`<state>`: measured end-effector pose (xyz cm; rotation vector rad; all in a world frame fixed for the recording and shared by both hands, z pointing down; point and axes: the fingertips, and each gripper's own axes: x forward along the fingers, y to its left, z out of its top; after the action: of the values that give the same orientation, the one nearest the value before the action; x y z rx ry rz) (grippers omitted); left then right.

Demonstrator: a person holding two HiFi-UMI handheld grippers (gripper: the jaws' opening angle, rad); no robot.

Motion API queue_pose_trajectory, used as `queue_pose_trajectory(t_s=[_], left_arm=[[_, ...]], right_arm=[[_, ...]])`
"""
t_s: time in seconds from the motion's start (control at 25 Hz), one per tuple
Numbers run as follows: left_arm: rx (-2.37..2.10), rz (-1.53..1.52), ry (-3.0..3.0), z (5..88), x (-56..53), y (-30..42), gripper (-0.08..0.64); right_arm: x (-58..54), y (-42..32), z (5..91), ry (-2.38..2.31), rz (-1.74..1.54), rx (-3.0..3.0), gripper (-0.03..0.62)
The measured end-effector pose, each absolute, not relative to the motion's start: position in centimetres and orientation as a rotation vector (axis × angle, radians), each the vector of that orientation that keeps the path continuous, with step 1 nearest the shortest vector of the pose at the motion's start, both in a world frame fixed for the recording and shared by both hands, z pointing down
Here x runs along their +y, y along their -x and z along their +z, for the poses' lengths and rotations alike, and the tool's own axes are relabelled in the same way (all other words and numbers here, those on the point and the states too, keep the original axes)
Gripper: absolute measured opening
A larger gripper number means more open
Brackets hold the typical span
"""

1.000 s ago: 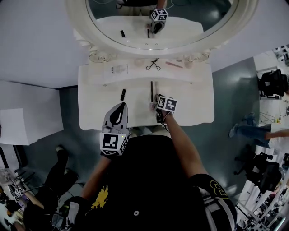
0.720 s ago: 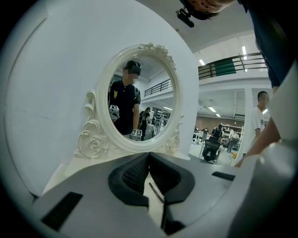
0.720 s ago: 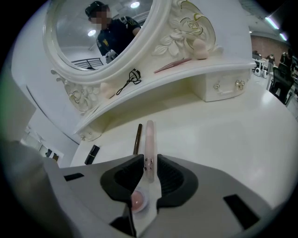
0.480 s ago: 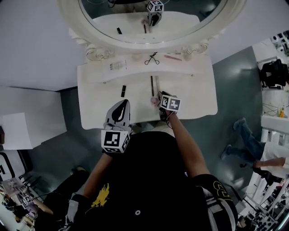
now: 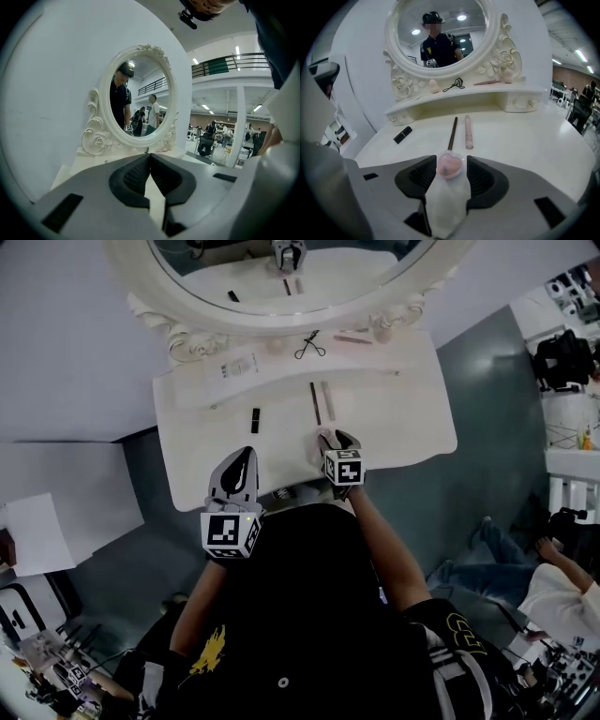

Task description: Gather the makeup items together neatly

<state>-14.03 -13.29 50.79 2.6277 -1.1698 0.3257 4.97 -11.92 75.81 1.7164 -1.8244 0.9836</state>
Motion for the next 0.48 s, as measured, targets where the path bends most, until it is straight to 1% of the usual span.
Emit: queue_pose_trajectory(t_s=[0.2,0.24,0.32,0.4,0.48], left_arm=[[-1.18,0.33,-2.617,50.9,-12.4,14.9,0.012],[-1.182,0.331,-2.614,50.9,-12.3,15.1,0.012],[-1.189,0.329,-2.611,50.9,-12.1,15.3,0.012],[-1.196,0.324,-2.609,50.9,-12.0,15.5,0.012],[-1.202,0.322,-2.606,50.9,-11.8,15.6,0.012]], right_arm=[[-12.1,-3.5,77.1,-1.688,0.931,-1.757,0.287],[-12.1,-3.4,77.3,-1.685,0.927,-1.746,0.291],[-12.4,-3.3,77.5,-1.668,0.904,-1.732,0.288],[-12.5,-3.2,77.5,-1.643,0.874,-1.731,0.258],[-12.2,-3.2,77.6,-1.611,0.862,-1.74,0.25]])
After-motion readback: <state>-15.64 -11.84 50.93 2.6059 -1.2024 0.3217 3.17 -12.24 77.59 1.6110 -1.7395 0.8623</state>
